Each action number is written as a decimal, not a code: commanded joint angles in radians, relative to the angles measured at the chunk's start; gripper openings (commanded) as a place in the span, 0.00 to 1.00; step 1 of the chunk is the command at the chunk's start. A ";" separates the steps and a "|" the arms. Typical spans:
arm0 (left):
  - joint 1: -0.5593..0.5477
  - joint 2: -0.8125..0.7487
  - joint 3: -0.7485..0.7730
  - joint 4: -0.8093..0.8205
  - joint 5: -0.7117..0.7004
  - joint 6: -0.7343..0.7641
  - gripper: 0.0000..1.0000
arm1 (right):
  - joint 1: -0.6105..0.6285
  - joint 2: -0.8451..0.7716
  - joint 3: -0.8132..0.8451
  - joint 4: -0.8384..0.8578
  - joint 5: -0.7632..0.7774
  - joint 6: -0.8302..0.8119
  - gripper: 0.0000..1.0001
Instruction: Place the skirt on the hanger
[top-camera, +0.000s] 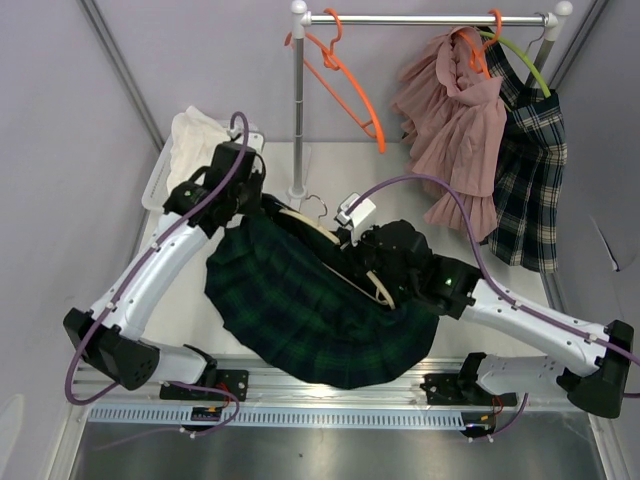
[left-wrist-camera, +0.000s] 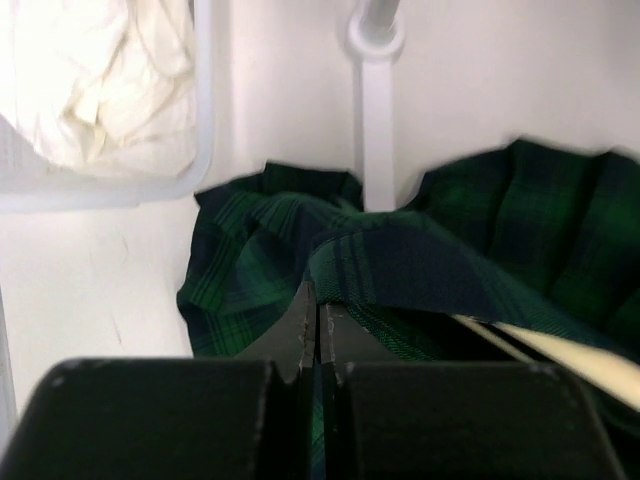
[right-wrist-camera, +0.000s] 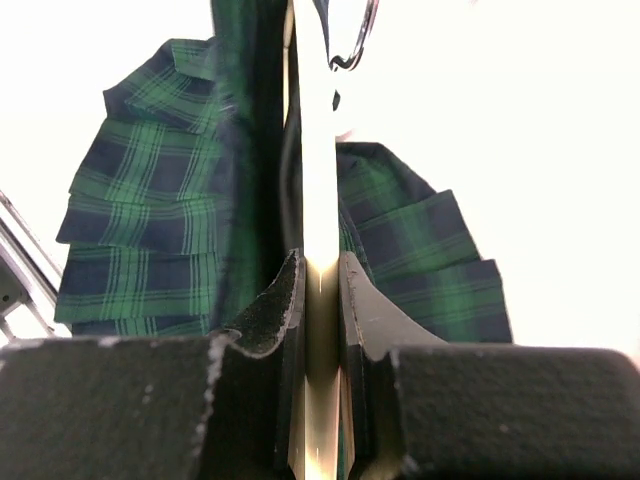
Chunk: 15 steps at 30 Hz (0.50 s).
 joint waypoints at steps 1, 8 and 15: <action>0.005 -0.020 0.149 0.040 0.012 0.009 0.00 | 0.028 -0.034 0.080 -0.049 0.053 -0.033 0.00; 0.004 -0.015 0.195 0.025 0.032 0.032 0.00 | 0.074 -0.011 0.138 -0.097 0.053 -0.025 0.00; -0.004 -0.017 0.210 0.033 0.062 0.031 0.00 | 0.111 0.035 0.354 -0.272 0.122 0.044 0.00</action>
